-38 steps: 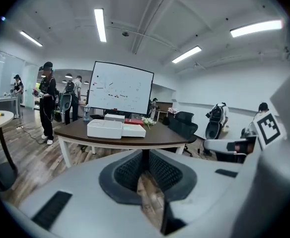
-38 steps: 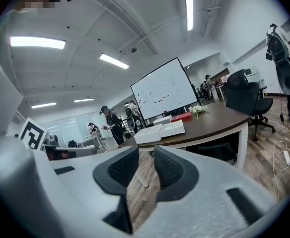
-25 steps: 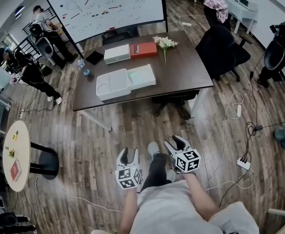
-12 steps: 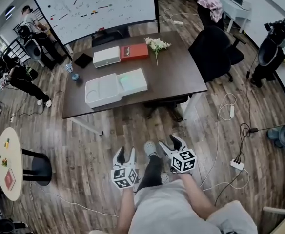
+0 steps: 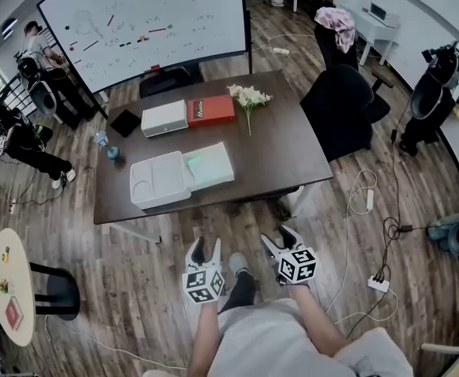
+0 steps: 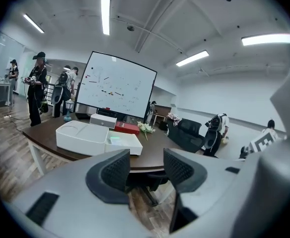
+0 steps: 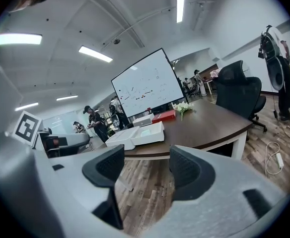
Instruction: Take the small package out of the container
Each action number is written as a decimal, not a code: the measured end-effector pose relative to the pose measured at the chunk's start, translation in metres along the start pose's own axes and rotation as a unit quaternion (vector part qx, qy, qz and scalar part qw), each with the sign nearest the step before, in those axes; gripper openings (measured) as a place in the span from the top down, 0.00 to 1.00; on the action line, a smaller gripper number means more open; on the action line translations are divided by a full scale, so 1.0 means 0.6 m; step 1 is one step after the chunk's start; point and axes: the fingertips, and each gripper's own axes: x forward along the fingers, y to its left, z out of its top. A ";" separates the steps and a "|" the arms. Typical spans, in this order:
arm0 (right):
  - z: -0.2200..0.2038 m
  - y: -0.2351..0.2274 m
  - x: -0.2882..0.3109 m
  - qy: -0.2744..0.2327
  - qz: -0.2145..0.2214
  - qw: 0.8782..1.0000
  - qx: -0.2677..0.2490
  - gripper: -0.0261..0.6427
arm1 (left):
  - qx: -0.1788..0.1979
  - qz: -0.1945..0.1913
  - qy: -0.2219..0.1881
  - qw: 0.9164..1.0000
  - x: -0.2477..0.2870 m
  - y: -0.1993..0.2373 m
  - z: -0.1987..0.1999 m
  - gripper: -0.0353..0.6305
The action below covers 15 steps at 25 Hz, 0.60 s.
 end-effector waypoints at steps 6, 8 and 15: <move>0.063 -0.023 0.082 -0.002 -0.003 1.000 -0.001 0.53 | 0.003 -0.007 -0.004 1.000 0.091 0.024 0.065 0.64; 0.079 -0.032 0.111 -0.003 -0.007 1.000 0.003 0.53 | 0.002 -0.007 0.002 1.000 0.121 0.040 0.077 0.64; 0.133 -0.083 0.208 -0.006 -0.023 1.000 0.009 0.54 | -0.007 -0.002 0.007 1.000 0.226 0.090 0.116 0.64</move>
